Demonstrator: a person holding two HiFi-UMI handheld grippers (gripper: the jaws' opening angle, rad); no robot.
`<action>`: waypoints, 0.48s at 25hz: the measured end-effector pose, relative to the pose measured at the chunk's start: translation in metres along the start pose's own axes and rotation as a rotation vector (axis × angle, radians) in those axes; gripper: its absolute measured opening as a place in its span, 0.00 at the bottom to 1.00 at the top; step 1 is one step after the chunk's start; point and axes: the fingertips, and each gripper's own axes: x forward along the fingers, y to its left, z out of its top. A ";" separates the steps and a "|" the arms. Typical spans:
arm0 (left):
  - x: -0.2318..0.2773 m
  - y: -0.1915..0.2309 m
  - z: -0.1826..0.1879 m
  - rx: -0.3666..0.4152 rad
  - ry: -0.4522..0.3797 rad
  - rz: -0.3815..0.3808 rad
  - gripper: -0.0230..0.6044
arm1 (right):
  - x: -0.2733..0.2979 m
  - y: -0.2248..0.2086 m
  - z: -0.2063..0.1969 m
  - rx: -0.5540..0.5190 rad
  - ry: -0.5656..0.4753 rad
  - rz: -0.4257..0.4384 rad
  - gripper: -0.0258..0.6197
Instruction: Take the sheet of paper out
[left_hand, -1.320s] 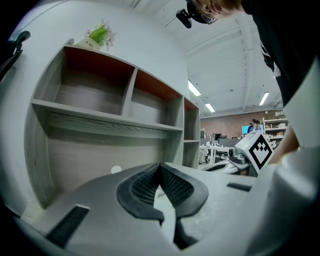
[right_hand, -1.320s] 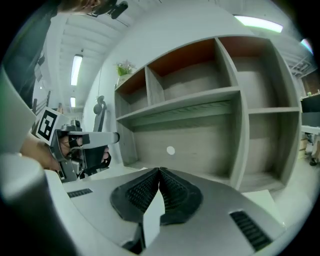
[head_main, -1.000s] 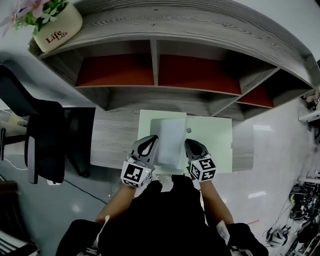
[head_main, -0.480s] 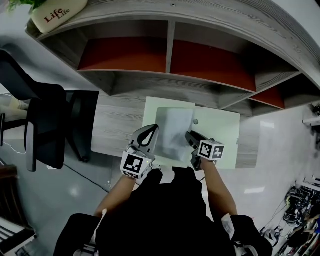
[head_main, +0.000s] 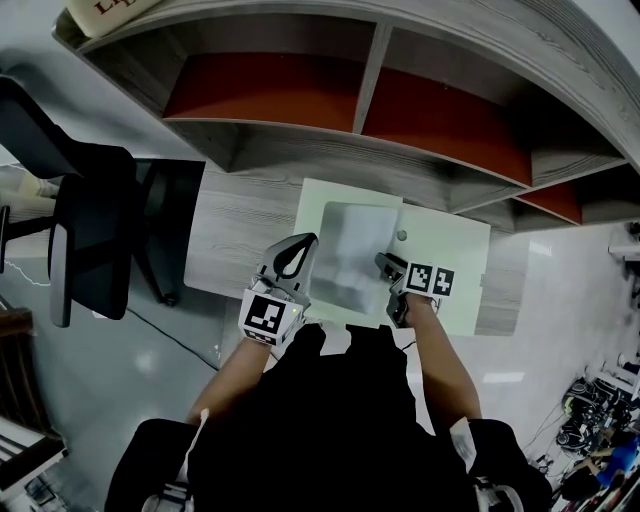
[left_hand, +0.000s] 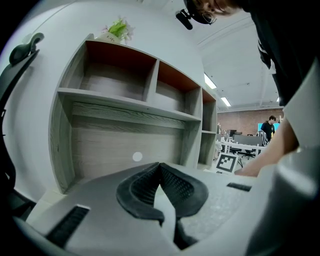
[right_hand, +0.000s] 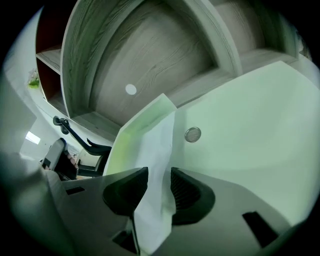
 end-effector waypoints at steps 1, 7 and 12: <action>0.000 0.000 0.000 -0.002 0.000 0.002 0.05 | 0.001 0.000 -0.001 0.006 0.006 0.004 0.29; -0.002 0.006 -0.003 -0.036 -0.002 0.018 0.05 | 0.007 0.003 -0.001 0.043 0.030 0.039 0.29; -0.003 0.008 -0.002 -0.044 -0.009 0.027 0.05 | 0.011 0.007 -0.002 0.065 0.048 0.075 0.28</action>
